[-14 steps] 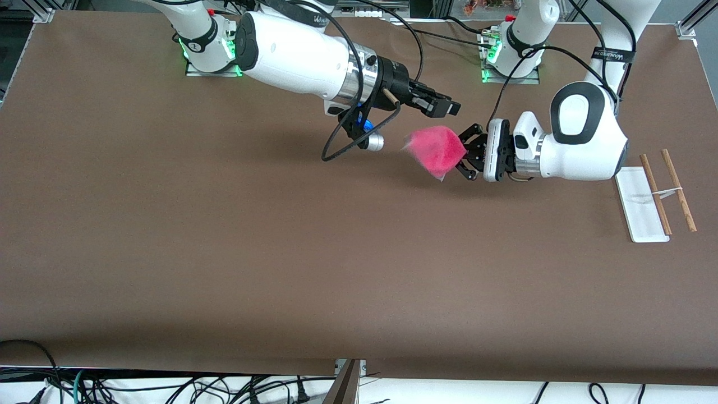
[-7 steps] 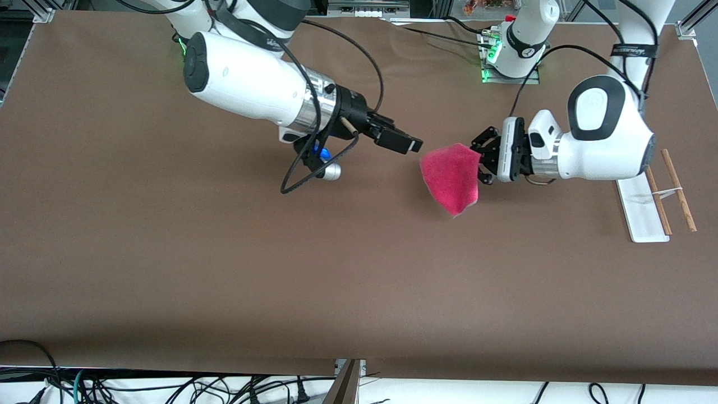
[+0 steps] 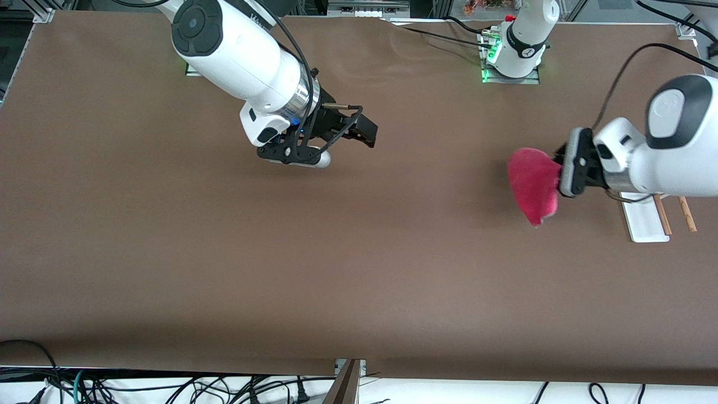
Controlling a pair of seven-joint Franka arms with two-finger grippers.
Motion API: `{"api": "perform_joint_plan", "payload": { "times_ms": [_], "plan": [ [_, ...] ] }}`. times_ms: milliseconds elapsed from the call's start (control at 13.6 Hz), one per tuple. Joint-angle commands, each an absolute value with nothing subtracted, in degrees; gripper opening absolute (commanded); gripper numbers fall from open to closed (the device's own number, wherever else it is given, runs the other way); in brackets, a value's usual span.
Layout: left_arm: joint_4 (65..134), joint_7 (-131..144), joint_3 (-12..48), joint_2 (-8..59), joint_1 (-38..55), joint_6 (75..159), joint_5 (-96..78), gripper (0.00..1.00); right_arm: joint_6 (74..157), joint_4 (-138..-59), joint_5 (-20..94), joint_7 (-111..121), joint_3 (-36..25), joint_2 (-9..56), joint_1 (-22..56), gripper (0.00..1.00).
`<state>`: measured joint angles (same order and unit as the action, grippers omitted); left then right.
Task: Pass towel and hang on rack
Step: 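Carry the towel to the rack with the left gripper while the right gripper retracts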
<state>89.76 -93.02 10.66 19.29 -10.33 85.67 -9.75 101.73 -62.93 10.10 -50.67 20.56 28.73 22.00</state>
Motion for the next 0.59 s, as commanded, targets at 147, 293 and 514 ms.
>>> {"api": "perform_joint_plan", "payload": {
  "times_ms": [147,293,514],
  "plan": [
    [82.5,-92.6,10.2,24.5,-14.7,82.2,8.2,0.00,91.2,-63.2,1.2,-37.8,17.7,25.6,22.1,1.00],
    [82.5,-93.1,9.8,26.1,-19.0,82.4,13.9,0.00,88.0,-63.3,1.2,-30.9,14.9,24.0,22.0,1.00],
    [82.4,-93.0,9.8,29.7,-27.6,83.7,17.4,0.00,83.8,-63.5,1.7,-23.1,10.5,21.5,21.9,1.00]
  ]
}}
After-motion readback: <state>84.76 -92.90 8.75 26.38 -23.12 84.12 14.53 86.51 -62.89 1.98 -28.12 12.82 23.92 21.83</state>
